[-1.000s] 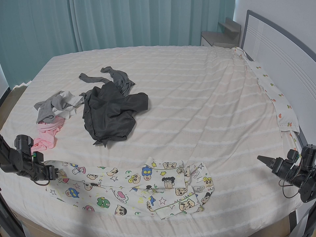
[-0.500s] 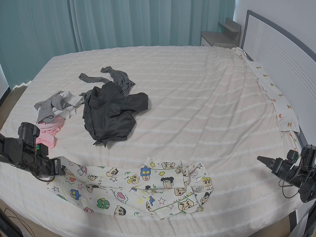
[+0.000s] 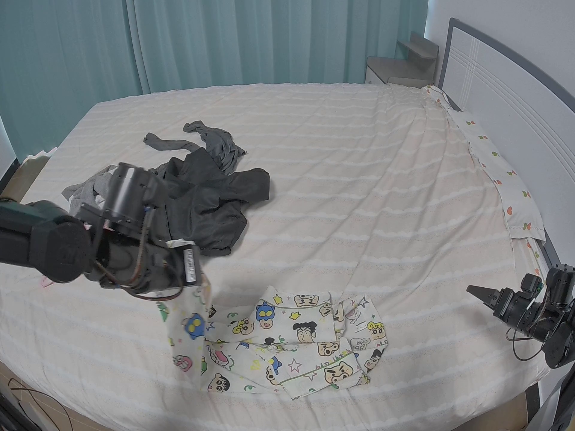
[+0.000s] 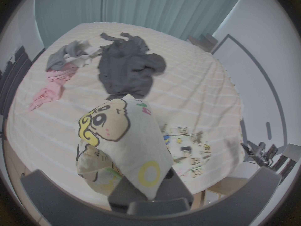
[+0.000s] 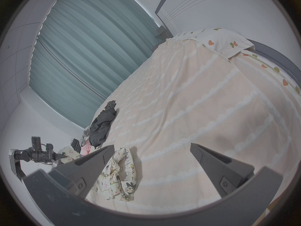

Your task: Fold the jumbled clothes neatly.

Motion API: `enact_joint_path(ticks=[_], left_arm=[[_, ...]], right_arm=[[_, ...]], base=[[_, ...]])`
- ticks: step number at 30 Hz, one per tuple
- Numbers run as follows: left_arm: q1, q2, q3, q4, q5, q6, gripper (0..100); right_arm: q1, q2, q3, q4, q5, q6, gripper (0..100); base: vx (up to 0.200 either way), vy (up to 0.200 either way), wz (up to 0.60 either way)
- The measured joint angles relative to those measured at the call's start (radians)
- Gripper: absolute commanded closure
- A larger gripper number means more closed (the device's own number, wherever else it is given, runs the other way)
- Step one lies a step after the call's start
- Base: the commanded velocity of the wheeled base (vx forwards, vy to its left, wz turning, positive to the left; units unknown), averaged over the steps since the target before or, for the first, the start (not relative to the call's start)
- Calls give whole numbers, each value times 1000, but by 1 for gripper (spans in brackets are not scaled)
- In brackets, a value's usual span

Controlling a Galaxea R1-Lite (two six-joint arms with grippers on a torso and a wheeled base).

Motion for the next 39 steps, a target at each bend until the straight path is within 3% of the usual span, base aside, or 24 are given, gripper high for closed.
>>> enact_joint_path(ticks=[6, 11, 17, 24, 28, 34, 35, 39], left_arm=[[-200, 118, -162, 7, 56, -185, 100], [-297, 212, -258, 2, 83, -258, 100], [-355, 273, -302, -24, 64, -317, 100], [-399, 316, -315, -182, 31, -367, 100], [-407, 330, -314, -223, -13, -407, 100], [-410, 342, -304, -281, -14, -419, 100], [-411, 344, -302, -282, -14, -419, 0], [-411, 347, -299, -285, -12, -419, 0]], right_arm=[[0, 5, 0, 0, 0, 0, 0], [0, 9, 0, 0, 0, -1, 0], [0, 11, 0, 0, -1, -2, 0], [0, 12, 0, 0, -2, -2, 0], [1, 12, 0, 0, -3, -2, 0], [3, 13, 0, 0, -3, -2, 0], [3, 13, 0, -1, -3, -2, 0], [3, 17, 0, 0, -4, -3, 0]], base=[[0, 0, 0], [0, 0, 0], [0, 0, 0], [0, 0, 0], [0, 0, 0], [0, 0, 0], [0, 0, 0], [0, 0, 0]])
